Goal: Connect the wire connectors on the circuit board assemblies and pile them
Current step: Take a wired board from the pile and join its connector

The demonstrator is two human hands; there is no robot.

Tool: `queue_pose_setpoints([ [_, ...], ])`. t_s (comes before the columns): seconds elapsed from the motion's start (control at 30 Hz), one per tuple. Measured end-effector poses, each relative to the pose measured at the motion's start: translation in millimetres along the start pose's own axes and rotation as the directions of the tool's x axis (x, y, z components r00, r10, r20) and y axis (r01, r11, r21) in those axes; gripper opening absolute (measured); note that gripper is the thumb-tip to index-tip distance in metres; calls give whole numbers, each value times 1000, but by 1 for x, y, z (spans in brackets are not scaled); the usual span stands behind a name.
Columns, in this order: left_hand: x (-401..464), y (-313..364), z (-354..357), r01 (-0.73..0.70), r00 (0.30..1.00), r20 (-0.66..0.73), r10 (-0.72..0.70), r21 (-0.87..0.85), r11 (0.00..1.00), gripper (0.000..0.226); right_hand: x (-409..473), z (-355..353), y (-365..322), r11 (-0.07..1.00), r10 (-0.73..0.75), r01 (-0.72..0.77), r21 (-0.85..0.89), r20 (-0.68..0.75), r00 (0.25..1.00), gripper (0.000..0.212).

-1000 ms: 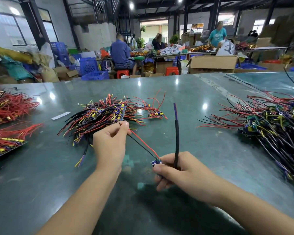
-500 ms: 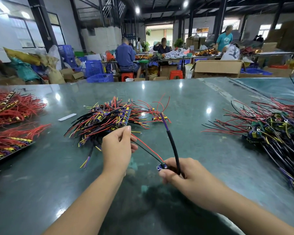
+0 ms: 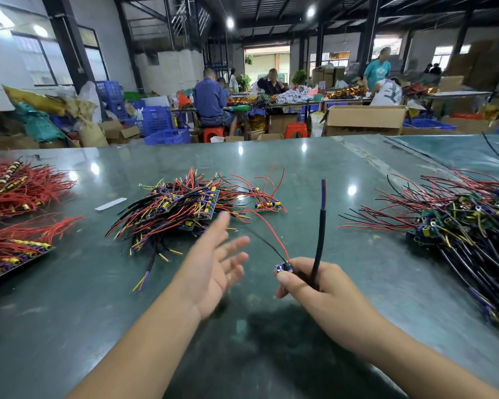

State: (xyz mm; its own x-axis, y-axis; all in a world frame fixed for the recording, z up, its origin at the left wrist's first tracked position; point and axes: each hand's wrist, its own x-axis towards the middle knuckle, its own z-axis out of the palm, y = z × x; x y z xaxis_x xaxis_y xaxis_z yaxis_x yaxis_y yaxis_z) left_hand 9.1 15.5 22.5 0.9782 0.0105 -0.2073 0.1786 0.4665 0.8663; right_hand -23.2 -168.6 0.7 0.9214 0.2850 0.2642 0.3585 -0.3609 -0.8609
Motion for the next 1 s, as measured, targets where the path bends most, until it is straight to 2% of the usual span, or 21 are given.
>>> queue_pose_setpoints([
  [0.07,-4,-9,7,86,984,137,-116,203,975,70,1,-1,1,1000,4,-4,11,8,1000,25],
  [0.1,-5,-14,9,72,967,215,-139,289,955,66,1,-1,1,1000,6,-6,10,21,1000,22],
  [0.2,-7,-26,13,-87,923,378,-75,393,916,43,1,0,1,1000,-3,4,-22,45,999,17],
  [0.3,-6,-30,12,-166,938,346,17,406,899,37,1,0,3,996,7,-8,-92,-17,1000,8],
  [0.4,-6,-29,16,-214,957,266,117,372,903,17,1,2,4,983,6,-34,-182,-152,988,12],
  [0.53,-5,-29,22,-287,956,129,262,251,924,19,6,-2,2,999,-5,-11,-50,-296,955,15],
  [0.6,-6,-30,24,-281,957,117,264,168,945,20,8,-4,0,993,60,-25,111,-320,945,15],
  [0.67,-7,-30,26,-247,963,135,235,83,965,20,9,-4,-3,950,69,47,308,-352,933,9],
  [0.77,-8,-28,26,-215,966,147,213,-9,977,18,8,-3,-6,908,14,145,394,-374,927,5],
  [0.83,-9,-26,26,-188,962,198,189,-25,982,11,8,-4,-7,889,29,143,434,-367,930,5],
  [0.9,-10,-27,24,-188,939,301,165,50,981,29,8,-5,-8,870,69,122,478,-362,930,8],
  [1.0,-13,-35,23,-311,861,477,177,218,925,48,7,-4,-10,859,93,105,501,-356,930,12],
])
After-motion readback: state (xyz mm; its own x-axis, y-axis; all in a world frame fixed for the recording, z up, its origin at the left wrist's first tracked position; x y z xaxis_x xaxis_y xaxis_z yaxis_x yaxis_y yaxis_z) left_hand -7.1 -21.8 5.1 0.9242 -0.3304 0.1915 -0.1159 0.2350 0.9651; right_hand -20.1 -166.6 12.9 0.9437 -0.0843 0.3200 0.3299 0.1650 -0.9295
